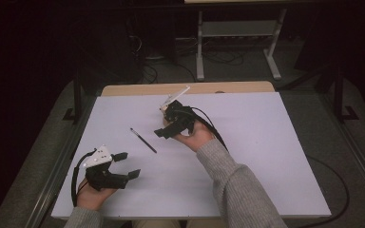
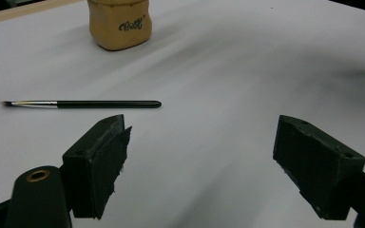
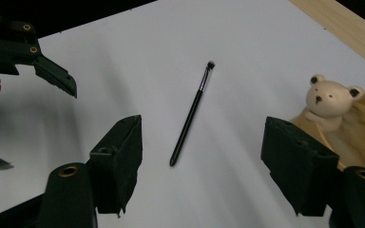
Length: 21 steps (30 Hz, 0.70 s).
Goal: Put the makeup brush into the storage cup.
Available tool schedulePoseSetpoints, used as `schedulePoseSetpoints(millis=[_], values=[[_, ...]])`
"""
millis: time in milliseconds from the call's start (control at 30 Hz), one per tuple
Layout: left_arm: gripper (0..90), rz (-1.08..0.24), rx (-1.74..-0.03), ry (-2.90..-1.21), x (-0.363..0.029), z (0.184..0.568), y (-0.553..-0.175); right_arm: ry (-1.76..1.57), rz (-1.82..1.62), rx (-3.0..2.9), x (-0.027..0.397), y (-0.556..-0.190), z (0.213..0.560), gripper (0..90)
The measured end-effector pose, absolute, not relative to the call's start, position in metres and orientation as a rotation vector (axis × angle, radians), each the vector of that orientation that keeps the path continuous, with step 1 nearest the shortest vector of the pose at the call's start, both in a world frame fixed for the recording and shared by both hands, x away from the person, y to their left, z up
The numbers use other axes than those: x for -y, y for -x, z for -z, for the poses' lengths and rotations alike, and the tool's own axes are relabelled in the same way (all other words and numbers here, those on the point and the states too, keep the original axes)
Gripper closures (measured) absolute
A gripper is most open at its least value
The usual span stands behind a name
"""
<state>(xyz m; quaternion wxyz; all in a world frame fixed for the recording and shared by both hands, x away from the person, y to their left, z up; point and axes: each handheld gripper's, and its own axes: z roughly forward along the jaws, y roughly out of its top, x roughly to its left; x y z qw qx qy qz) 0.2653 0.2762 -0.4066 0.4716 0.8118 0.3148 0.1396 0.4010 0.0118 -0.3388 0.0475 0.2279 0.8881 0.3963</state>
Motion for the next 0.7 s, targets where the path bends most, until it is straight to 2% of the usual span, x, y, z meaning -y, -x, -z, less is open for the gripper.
schedulePoseSetpoints(millis=[700], values=[[18.1, -0.342, -0.769, -1.991, -0.278, 0.407, -0.266, -0.722, -1.121, -2.798, -0.064, -0.417, 0.371, 35.5]])
